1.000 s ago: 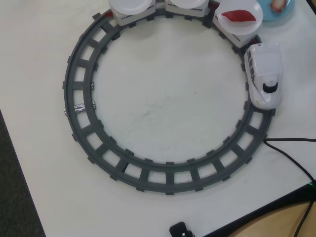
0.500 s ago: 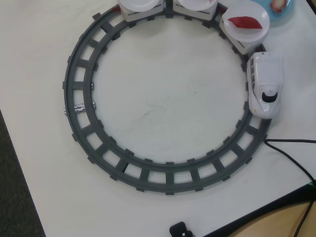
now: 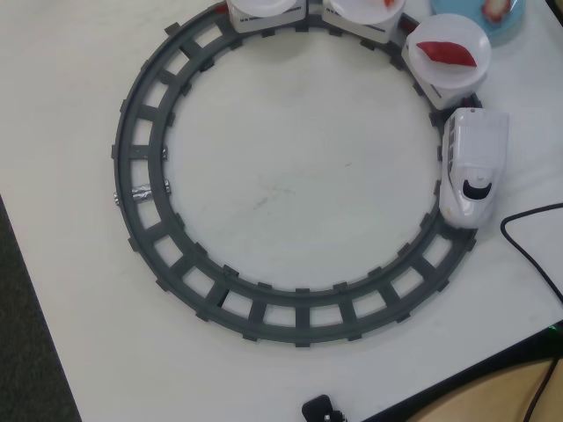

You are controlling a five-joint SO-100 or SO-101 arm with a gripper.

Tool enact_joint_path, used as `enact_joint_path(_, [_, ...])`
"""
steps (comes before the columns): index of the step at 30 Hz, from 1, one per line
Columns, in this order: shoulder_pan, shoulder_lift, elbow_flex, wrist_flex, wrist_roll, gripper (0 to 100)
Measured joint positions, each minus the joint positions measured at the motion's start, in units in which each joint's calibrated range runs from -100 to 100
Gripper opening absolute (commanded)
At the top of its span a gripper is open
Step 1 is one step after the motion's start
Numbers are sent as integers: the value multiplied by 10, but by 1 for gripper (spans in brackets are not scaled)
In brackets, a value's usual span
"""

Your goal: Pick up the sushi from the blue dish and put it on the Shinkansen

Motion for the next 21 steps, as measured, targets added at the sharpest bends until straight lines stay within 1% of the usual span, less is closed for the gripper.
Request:
enact_joint_path(6, [-6,269,-225,29,63,31])
enact_joint_path(11, [-6,459,-388,47,93,31])
enact_joint_path(16, [-32,595,-505,81,111,31])
enact_joint_path(21, [-69,666,-579,83,113,31])
